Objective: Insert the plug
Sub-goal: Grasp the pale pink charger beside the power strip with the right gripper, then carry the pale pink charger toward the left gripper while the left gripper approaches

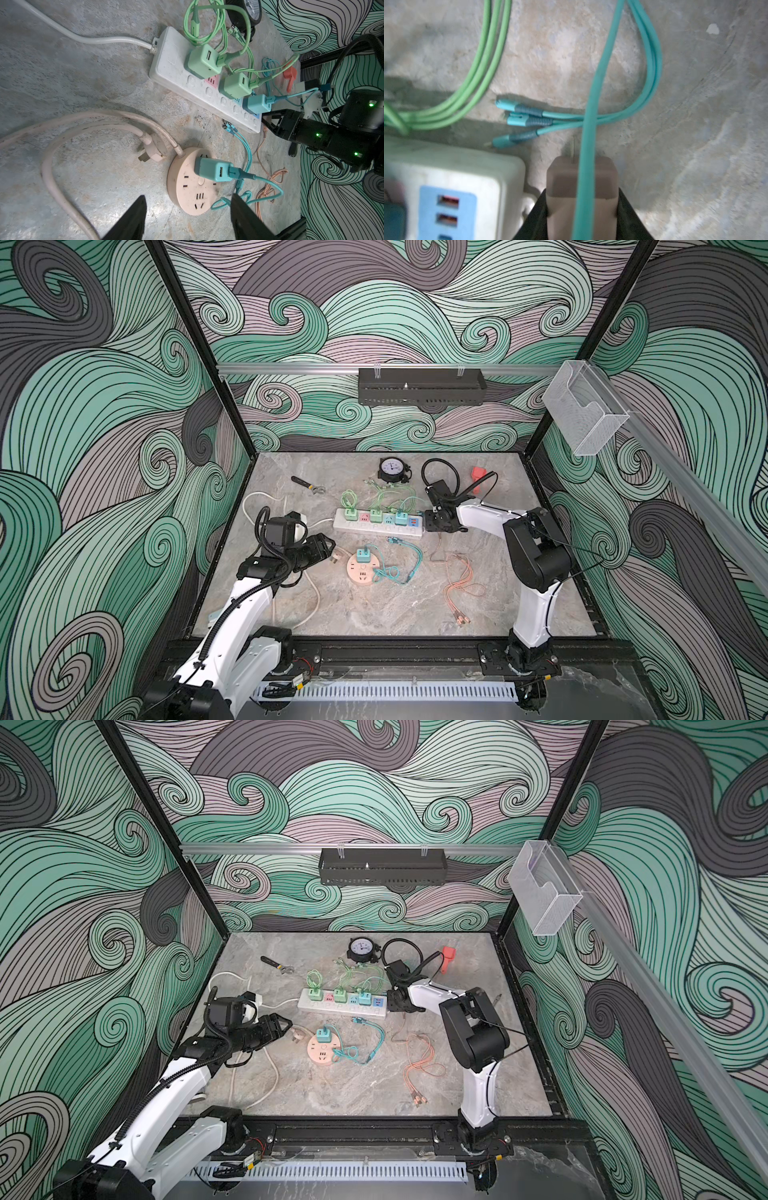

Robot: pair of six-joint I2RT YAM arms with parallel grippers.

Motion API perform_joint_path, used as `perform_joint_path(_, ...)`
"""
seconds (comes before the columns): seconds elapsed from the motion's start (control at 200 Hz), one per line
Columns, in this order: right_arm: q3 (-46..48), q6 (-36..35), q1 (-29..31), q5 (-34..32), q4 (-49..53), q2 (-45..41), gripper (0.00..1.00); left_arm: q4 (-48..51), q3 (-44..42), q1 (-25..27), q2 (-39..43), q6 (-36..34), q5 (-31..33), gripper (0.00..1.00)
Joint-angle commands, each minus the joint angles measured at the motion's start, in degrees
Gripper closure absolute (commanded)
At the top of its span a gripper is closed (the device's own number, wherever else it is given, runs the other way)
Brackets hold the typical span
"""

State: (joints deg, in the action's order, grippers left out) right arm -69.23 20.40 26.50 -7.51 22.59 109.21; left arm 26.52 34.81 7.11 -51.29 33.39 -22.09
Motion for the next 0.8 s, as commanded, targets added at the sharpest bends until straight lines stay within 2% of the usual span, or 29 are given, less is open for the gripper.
perform_joint_path(0.0, 1.5, -4.1, 0.1, 1.1, 2.3, -7.0, 0.69, -0.6, 3.4, -0.4, -0.7, -1.7, -5.7, 0.33)
perform_joint_path(0.11, 3.1, -7.9, 0.5, 5.1, 3.1, -13.6, 0.71, -2.0, 5.2, -0.4, -1.9, -2.2, -14.4, 0.29)
perform_joint_path(0.205, 4.5, -12.7, 1.6, 11.1, 2.7, -19.7, 0.73, -2.6, 7.7, -0.4, -3.0, -2.1, -22.7, 0.26)
perform_joint_path(0.415, 5.3, -27.6, 10.3, 22.8, 1.8, -30.2, 0.71, -9.2, 12.2, 0.0, -5.0, 2.3, -37.3, 0.22)
perform_joint_path(0.58, 3.0, -33.2, 16.0, 30.7, 1.3, -31.6, 0.72, -7.8, 15.4, 3.4, -7.9, -0.2, -41.3, 0.22)
perform_joint_path(0.795, -4.4, -39.1, 20.1, 32.5, 6.4, -27.6, 0.73, -7.2, 16.1, 7.7, -9.8, -1.7, -43.3, 0.22)
